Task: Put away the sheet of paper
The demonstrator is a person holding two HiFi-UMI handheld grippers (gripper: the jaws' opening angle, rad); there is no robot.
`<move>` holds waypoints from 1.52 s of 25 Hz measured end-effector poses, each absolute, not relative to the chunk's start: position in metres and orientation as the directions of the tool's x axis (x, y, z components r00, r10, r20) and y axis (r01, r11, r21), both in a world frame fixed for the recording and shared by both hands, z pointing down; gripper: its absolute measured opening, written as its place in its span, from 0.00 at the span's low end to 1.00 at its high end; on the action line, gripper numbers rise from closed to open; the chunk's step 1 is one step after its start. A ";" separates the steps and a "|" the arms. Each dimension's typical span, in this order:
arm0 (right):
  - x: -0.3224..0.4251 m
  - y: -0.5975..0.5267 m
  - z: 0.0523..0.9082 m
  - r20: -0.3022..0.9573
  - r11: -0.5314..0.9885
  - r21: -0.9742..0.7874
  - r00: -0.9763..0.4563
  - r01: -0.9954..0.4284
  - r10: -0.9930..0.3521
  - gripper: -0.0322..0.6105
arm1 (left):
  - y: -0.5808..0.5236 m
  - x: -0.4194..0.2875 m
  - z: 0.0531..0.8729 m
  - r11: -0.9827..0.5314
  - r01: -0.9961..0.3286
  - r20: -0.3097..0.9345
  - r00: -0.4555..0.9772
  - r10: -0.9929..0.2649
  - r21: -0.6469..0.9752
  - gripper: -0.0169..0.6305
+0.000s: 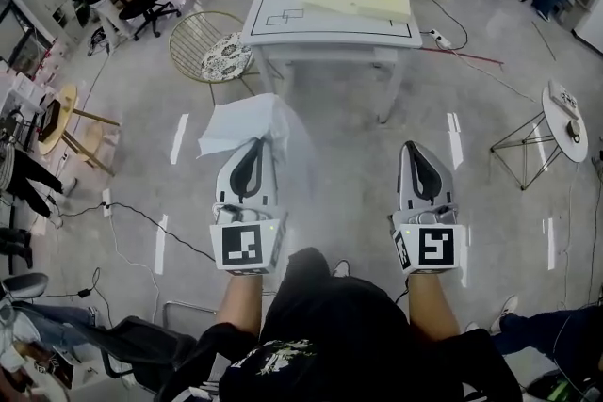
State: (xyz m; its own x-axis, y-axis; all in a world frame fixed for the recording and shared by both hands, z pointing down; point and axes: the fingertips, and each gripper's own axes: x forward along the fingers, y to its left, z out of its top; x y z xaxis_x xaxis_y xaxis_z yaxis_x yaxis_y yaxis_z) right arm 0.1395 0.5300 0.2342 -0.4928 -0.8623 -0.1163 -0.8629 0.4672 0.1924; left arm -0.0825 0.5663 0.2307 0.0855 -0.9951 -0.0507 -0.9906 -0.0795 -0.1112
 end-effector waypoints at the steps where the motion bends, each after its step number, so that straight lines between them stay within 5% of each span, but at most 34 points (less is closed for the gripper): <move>1: 0.142 0.531 0.236 -0.116 0.468 0.189 -0.493 -0.863 -0.862 0.05 | 0.568 -0.081 0.233 -0.077 -0.990 -0.046 0.083 -0.996 -0.115 0.03; 38: 0.138 0.409 0.262 -0.046 0.441 0.187 -0.456 -0.878 -0.889 0.05 | 0.422 -0.070 0.256 -0.167 -0.980 -0.018 0.170 -0.985 -0.106 0.03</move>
